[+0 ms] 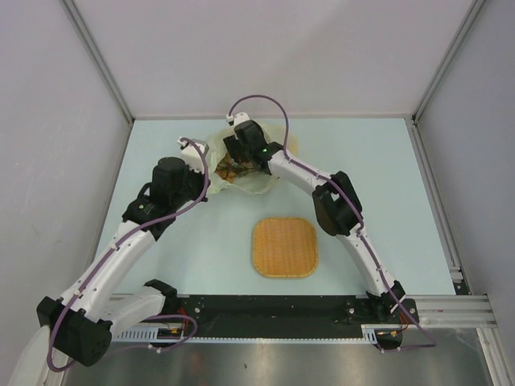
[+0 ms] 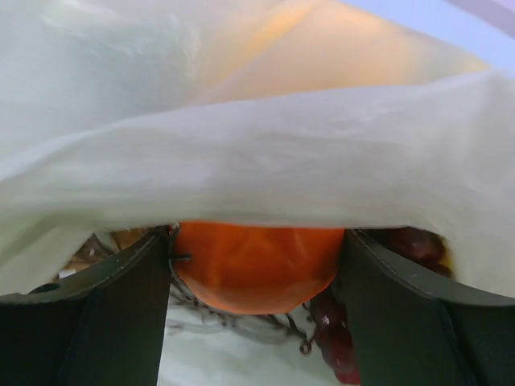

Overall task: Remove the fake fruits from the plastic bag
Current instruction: Adjust the fake fruit in the plastic bag.

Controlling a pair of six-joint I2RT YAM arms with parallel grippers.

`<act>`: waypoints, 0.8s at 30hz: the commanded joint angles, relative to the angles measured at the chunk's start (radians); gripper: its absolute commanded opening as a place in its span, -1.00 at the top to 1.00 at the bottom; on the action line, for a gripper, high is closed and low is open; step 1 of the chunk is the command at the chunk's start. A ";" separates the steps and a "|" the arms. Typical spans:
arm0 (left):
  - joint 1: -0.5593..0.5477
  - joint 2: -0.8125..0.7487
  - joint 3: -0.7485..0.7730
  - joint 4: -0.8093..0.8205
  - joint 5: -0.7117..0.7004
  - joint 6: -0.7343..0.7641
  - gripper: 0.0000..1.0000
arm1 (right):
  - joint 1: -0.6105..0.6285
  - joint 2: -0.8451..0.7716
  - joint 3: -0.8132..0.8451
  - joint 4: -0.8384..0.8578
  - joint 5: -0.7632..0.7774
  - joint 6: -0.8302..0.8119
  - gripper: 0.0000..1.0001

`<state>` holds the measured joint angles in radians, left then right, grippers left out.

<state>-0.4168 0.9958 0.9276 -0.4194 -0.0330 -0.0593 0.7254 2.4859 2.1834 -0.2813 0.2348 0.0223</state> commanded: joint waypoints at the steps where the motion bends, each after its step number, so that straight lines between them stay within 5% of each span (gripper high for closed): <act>1: -0.007 -0.014 -0.019 0.065 -0.013 0.010 1.00 | 0.012 -0.163 -0.037 0.016 -0.034 0.008 -0.07; 15: -0.005 -0.049 -0.046 0.163 -0.042 -0.066 1.00 | 0.081 -0.495 -0.431 0.030 -0.066 -0.053 -0.05; 24: -0.004 -0.117 -0.110 0.081 0.057 -0.057 0.99 | 0.069 -0.447 -0.648 0.120 -0.029 -0.128 -0.07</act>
<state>-0.4168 0.9142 0.8577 -0.3092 -0.0444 -0.1055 0.8070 2.0087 1.5543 -0.2260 0.1776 -0.0608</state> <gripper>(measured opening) 0.011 0.764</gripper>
